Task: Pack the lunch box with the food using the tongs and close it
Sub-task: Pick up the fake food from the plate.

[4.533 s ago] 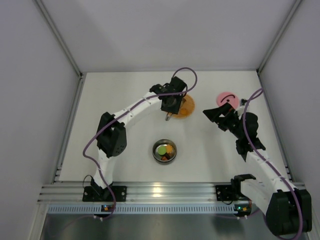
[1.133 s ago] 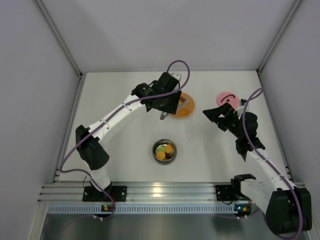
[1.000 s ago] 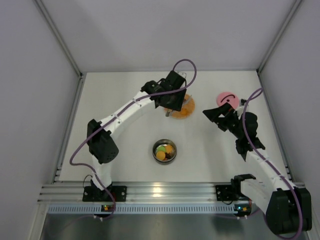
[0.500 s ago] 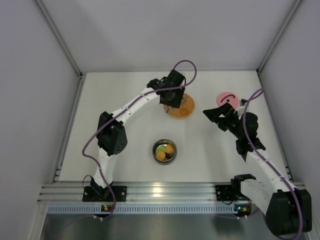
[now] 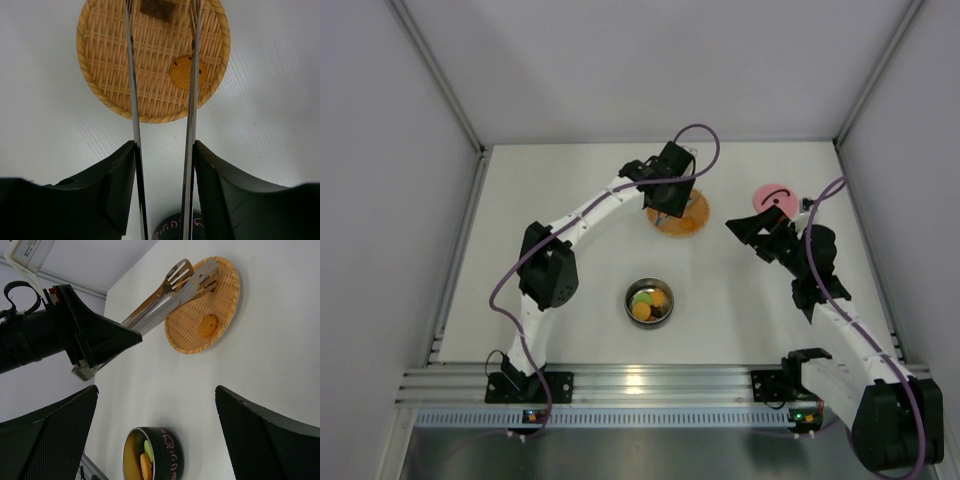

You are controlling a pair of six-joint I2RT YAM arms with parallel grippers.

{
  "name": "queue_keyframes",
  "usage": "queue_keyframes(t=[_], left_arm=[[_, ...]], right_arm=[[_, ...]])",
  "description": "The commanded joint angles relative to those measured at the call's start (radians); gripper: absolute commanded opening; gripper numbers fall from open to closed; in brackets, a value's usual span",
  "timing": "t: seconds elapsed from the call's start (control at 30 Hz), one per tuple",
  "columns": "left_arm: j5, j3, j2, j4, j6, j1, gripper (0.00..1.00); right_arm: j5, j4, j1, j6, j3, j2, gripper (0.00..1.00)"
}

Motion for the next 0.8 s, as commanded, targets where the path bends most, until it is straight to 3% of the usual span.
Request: queue_keyframes(t=[0.0,0.33,0.77], left_arm=[[-0.01,0.022,0.008,0.057,0.022,0.0,0.53],[-0.025,-0.01,0.01,0.065,0.027,0.002,0.52],[-0.022,-0.053,-0.053,0.043,0.022,0.002,0.4]], right_arm=[[-0.007,0.042,0.002,-0.016,0.02,-0.008,1.0],[-0.007,0.039,0.002,-0.016,0.018,-0.01,0.99],[-0.007,0.041,0.002,-0.015,0.017,-0.01,1.0]])
